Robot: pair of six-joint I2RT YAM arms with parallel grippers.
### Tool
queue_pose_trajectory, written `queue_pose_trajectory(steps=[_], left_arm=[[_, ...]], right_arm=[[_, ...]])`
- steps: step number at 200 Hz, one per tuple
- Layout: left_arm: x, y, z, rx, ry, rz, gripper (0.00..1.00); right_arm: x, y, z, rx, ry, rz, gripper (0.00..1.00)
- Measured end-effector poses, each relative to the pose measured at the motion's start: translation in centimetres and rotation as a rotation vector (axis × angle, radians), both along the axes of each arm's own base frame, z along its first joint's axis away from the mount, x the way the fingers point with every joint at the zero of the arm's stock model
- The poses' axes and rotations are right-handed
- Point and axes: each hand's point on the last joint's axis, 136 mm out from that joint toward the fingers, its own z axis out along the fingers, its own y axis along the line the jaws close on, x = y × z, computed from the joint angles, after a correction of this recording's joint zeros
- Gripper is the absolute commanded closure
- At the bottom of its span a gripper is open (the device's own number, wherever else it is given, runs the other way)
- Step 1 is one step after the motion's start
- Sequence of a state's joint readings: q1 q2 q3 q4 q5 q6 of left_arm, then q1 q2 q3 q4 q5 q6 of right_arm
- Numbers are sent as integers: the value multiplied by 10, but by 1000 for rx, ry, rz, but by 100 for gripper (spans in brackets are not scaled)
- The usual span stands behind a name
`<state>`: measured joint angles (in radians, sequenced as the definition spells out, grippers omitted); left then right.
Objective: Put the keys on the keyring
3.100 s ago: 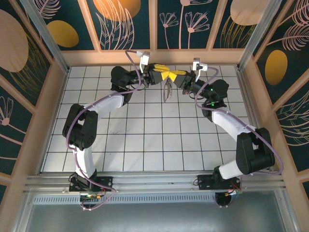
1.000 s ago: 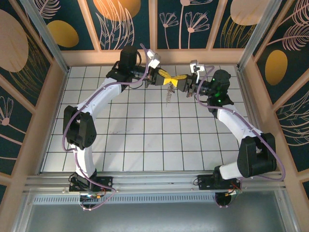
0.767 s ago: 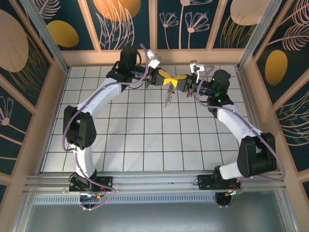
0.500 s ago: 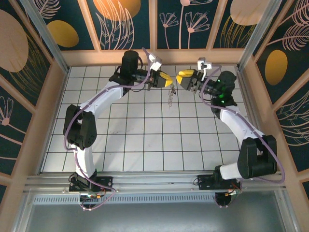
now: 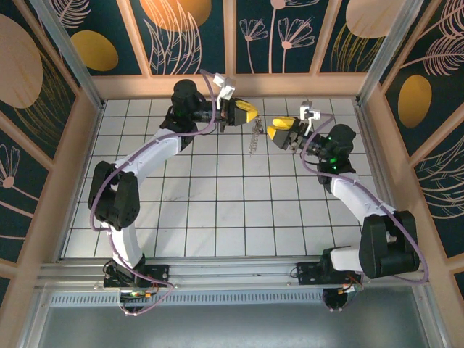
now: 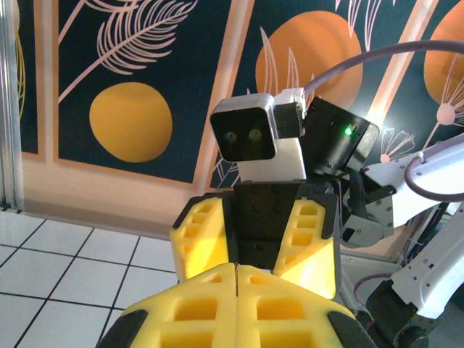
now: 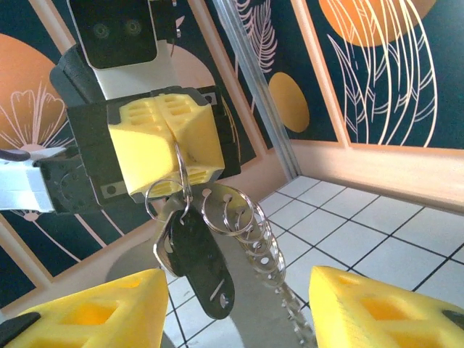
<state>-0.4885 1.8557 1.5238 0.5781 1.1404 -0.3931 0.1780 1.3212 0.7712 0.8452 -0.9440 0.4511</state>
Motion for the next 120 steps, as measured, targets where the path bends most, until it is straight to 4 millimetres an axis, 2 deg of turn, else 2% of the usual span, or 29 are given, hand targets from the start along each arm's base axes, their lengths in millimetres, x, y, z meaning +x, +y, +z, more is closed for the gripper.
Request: queue_pose_trajectory(steps=[41, 83, 104, 120], left_arm=[[-2, 1, 3, -19, 10, -4, 100], [-3, 1, 6, -27, 14, -6, 100], [-3, 1, 6, -27, 19, -7, 100], [-3, 1, 6, -27, 23, -6, 100]], right_arm=[[-4, 12, -1, -4, -14, 33, 46], [4, 23, -2, -12, -19, 55, 46], [8, 27, -3, -13, -14, 62, 48], [11, 29, -3, -14, -14, 67, 53]])
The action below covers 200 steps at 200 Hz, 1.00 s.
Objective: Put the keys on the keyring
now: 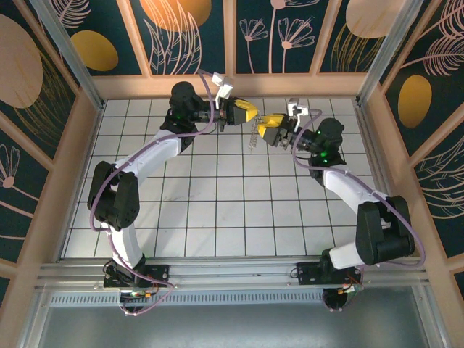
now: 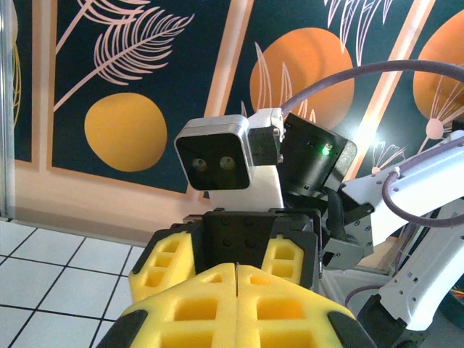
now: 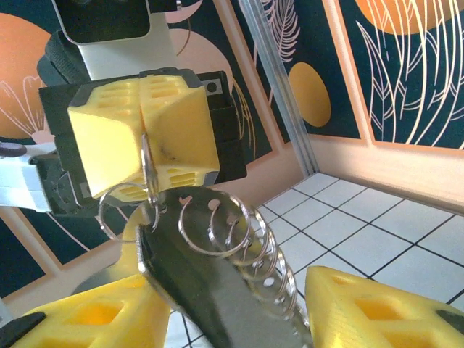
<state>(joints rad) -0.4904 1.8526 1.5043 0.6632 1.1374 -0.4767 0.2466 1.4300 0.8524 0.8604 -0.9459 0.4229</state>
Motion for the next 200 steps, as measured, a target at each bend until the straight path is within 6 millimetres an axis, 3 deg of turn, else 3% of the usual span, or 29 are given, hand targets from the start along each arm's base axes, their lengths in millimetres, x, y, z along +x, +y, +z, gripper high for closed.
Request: queue_pose_trajectory(steps=[32, 50, 139, 200], left_arm=[[2, 0, 2, -8, -6, 11, 100], [5, 1, 5, -19, -11, 34, 100], [7, 0, 7, -27, -12, 44, 100], [8, 2, 7, -29, -7, 48, 100]], right_arm=[[-2, 6, 1, -9, -18, 25, 87], [-7, 8, 1, -15, -23, 56, 100], [-14, 14, 0, -24, -23, 98, 100], [-14, 35, -3, -65, -14, 165, 100]])
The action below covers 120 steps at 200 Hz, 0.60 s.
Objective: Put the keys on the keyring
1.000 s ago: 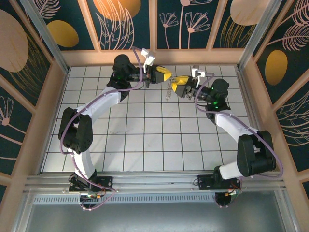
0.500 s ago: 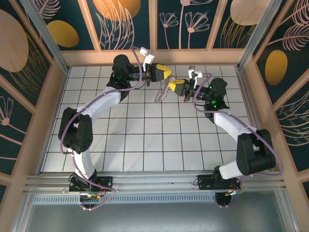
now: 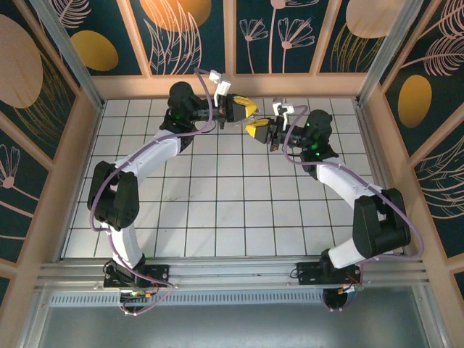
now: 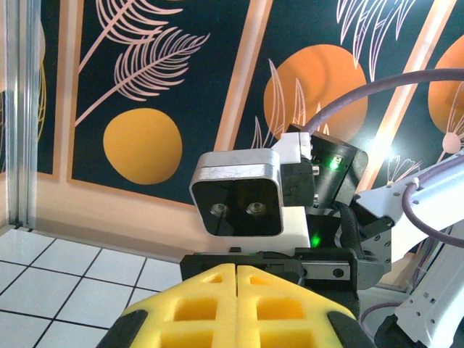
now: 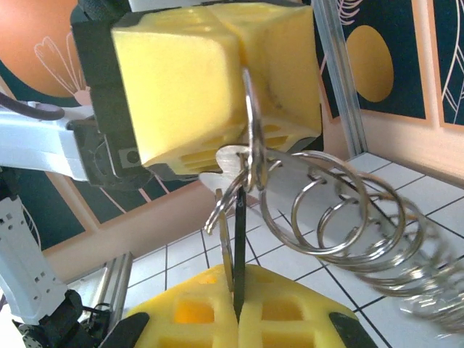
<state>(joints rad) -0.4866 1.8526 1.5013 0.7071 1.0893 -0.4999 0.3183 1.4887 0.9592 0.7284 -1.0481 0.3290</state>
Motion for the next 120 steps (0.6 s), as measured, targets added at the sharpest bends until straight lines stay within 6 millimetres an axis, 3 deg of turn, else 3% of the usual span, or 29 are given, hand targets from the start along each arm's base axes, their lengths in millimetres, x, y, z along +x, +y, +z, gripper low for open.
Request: queue_pose_trajectory(steps=[64, 77, 92, 120], left_arm=[[1, 0, -4, 4, 8, 3, 100], [1, 0, -4, 4, 8, 3, 100], [0, 0, -4, 4, 9, 1, 100], [-1, -1, -3, 2, 7, -3, 100]], right_arm=[[3, -2, -4, -12, 9, -9, 100], [3, -2, -5, -13, 13, -11, 80], [5, -3, -6, -15, 16, -24, 64], [4, -11, -9, -21, 27, -62, 55]])
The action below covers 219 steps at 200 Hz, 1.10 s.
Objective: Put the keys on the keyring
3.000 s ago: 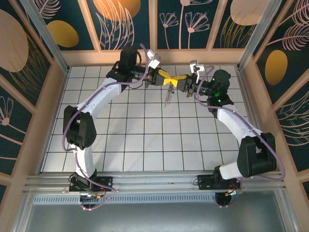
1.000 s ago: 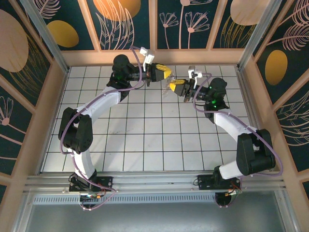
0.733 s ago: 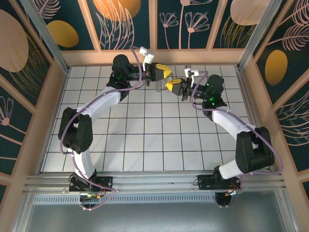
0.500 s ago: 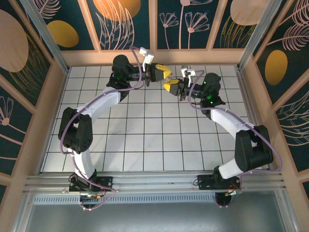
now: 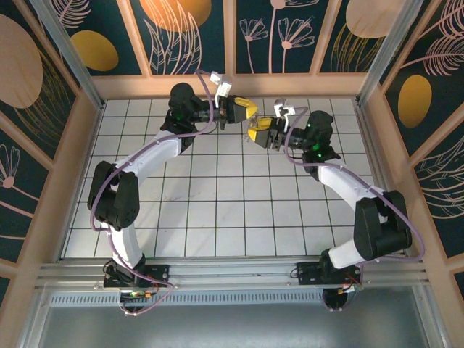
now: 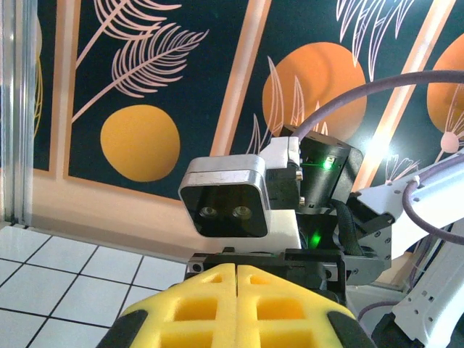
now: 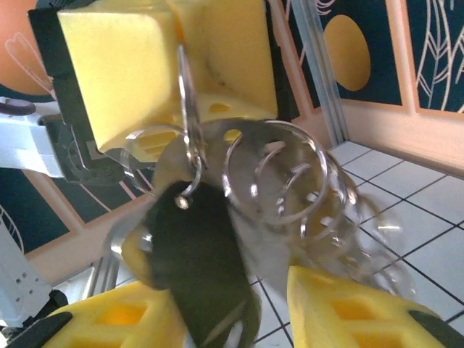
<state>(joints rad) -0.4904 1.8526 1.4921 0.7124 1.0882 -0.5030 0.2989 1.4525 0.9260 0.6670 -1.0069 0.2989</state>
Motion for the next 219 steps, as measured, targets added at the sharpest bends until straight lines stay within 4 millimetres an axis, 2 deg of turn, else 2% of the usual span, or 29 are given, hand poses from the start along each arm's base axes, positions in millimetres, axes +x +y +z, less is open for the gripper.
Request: queue_pose_trajectory(steps=[49, 80, 111, 149, 219], left_arm=[[-1, 0, 1, -1, -4, -2, 100], [-1, 0, 2, -6, -12, -2, 100], [-1, 0, 3, -9, -13, -3, 100], [-1, 1, 3, -11, -14, -3, 100], [-1, 1, 3, -11, -15, -3, 100]], right_arm=[[-10, -31, 11, 10, -36, -99, 53], [-15, -42, 23, 22, -71, -143, 53], [-13, -46, 33, 48, -81, -181, 53], [-1, -48, 43, 107, -63, -214, 53], [15, -45, 45, 193, -2, -197, 53]])
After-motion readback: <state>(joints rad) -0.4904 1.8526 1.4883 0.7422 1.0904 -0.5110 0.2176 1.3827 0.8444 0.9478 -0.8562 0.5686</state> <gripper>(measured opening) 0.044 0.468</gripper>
